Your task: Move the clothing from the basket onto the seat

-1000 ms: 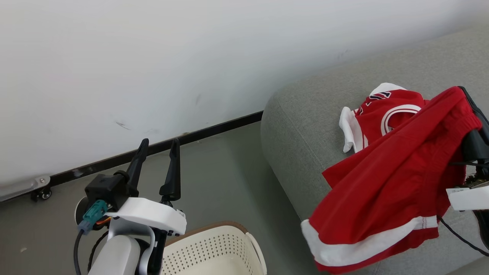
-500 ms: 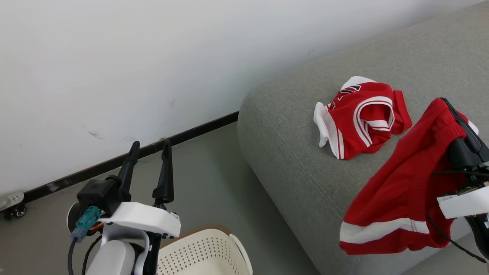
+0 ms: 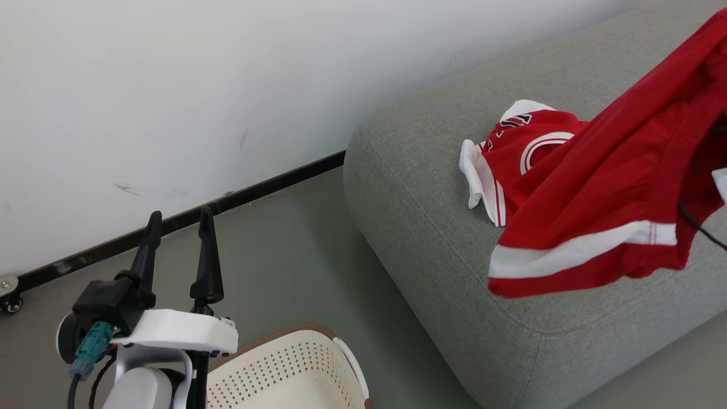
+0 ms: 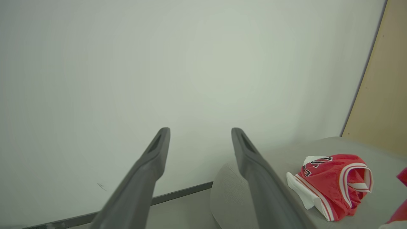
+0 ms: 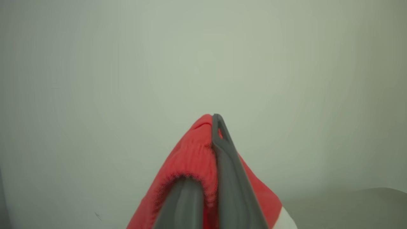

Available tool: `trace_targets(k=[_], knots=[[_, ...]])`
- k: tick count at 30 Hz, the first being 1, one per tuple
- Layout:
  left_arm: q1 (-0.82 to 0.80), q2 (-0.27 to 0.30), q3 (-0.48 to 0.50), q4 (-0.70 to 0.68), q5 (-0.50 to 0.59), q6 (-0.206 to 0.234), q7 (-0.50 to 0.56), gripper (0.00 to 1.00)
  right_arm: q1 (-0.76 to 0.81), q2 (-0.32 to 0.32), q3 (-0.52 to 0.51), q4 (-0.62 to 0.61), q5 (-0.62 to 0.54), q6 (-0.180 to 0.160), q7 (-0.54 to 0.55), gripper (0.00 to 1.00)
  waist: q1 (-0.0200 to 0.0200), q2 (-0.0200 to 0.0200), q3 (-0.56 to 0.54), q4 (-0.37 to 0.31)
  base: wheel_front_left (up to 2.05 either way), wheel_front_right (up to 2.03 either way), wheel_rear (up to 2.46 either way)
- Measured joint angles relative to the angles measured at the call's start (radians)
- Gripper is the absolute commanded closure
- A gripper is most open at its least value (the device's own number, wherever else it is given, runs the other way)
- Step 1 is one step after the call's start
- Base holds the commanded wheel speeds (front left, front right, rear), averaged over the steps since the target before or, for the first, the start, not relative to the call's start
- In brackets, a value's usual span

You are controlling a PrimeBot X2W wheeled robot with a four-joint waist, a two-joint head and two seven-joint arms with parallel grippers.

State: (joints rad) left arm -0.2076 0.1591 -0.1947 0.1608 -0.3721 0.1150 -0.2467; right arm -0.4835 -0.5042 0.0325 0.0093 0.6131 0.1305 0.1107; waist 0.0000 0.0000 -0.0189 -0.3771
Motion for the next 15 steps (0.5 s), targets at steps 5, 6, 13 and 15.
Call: trace_targets(k=[5, 6, 13, 15], knots=[[0.003, 0.025, 0.009, -0.04, 0.011, 0.009, 0.0, 0.0, -0.119, -0.017, -0.035, 0.065, 0.005, 0.0, 0.04, 1.0, 0.0, 0.0, 0.024, 0.006, 0.0, 0.0, 0.0], [0.004, 0.026, 0.009, -0.051, 0.016, 0.01, 0.0, 0.0, -0.136, -0.021, -0.044, 0.078, 0.005, 0.0, 0.047, 1.0, 0.0, 0.0, 0.029, 0.007, 0.0, 0.0, 0.0], [0.009, 0.031, 0.001, -0.122, 0.04, 0.022, 0.001, 0.0, -0.253, -0.08, -0.127, 0.179, -0.01, 0.0, 0.085, 1.0, 0.0, 0.0, 0.07, 0.021, 0.0, 0.0, 0.0], [0.009, 0.037, -0.002, -0.141, 0.043, 0.026, 0.004, 0.0, -0.281, -0.102, -0.143, 0.203, -0.014, 0.0, 0.093, 1.0, 0.0, 0.0, 0.083, 0.026, 0.0, 0.0, 0.0]])
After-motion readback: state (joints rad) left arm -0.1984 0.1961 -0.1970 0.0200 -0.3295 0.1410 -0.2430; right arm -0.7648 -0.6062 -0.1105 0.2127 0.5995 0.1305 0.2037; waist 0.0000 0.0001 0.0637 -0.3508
